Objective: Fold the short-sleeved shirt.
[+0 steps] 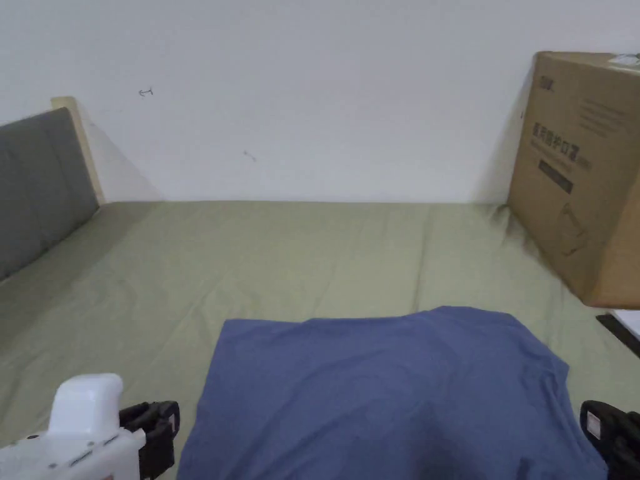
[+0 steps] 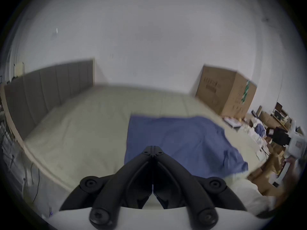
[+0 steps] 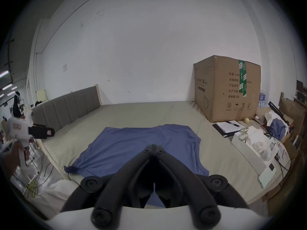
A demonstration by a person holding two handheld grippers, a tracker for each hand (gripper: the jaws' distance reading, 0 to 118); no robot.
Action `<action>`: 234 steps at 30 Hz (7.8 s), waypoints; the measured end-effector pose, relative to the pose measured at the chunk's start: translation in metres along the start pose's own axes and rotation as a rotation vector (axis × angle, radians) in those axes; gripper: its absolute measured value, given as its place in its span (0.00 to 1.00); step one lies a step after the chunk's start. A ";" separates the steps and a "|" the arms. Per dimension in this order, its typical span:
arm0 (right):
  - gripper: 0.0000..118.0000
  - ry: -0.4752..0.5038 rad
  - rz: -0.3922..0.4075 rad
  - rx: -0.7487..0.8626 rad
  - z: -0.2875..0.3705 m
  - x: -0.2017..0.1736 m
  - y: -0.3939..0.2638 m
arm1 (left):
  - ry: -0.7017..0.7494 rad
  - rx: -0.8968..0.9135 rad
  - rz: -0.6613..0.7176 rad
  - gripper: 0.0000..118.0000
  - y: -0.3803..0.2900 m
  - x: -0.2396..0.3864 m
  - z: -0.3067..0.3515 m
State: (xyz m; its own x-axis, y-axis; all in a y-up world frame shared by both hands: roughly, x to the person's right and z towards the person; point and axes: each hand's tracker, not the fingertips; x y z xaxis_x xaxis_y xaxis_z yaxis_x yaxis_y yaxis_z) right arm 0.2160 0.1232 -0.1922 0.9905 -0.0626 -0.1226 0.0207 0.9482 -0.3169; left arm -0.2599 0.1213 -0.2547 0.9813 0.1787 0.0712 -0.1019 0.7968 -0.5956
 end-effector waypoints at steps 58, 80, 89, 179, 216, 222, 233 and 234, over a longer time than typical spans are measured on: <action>0.07 -0.027 -0.243 -0.540 -0.070 0.116 -0.065 | 0.007 -0.199 0.087 0.04 -0.045 -0.019 -0.062; 0.97 -0.220 -0.352 -0.489 -0.307 0.147 -0.035 | 0.094 -0.208 0.180 0.99 0.034 -0.036 -0.263; 0.87 -0.101 -0.313 -0.195 -0.166 0.086 -0.008 | -0.027 -0.013 0.090 0.93 0.017 -0.003 -0.146; 0.17 -0.016 -0.482 -0.828 -0.103 0.174 -0.094 | 0.018 -0.548 0.106 0.23 -0.045 -0.065 -0.117; 0.00 0.086 -0.145 -0.138 -0.132 0.015 0.015 | -0.018 -0.545 0.128 0.36 0.128 -0.080 -0.324; 0.00 0.113 -0.166 -0.221 -0.167 0.029 -0.004 | 0.045 -0.572 0.081 0.98 0.112 -0.087 -0.380; 0.00 0.125 -0.177 -0.281 -0.177 0.020 -0.018 | 0.077 -0.598 -0.134 0.69 0.094 -0.058 -0.376; 0.00 0.124 -0.183 -0.282 -0.177 0.020 -0.018 | 0.065 -0.590 -0.134 0.58 0.096 -0.057 -0.375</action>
State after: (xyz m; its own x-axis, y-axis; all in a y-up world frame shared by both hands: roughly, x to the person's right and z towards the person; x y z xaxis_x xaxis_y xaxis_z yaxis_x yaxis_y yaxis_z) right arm 0.2113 0.0500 -0.3549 0.9494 -0.2770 -0.1479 0.1405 0.7959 -0.5889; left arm -0.2649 -0.0289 -0.6157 0.9892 0.0484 0.1380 0.1124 0.3520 -0.9292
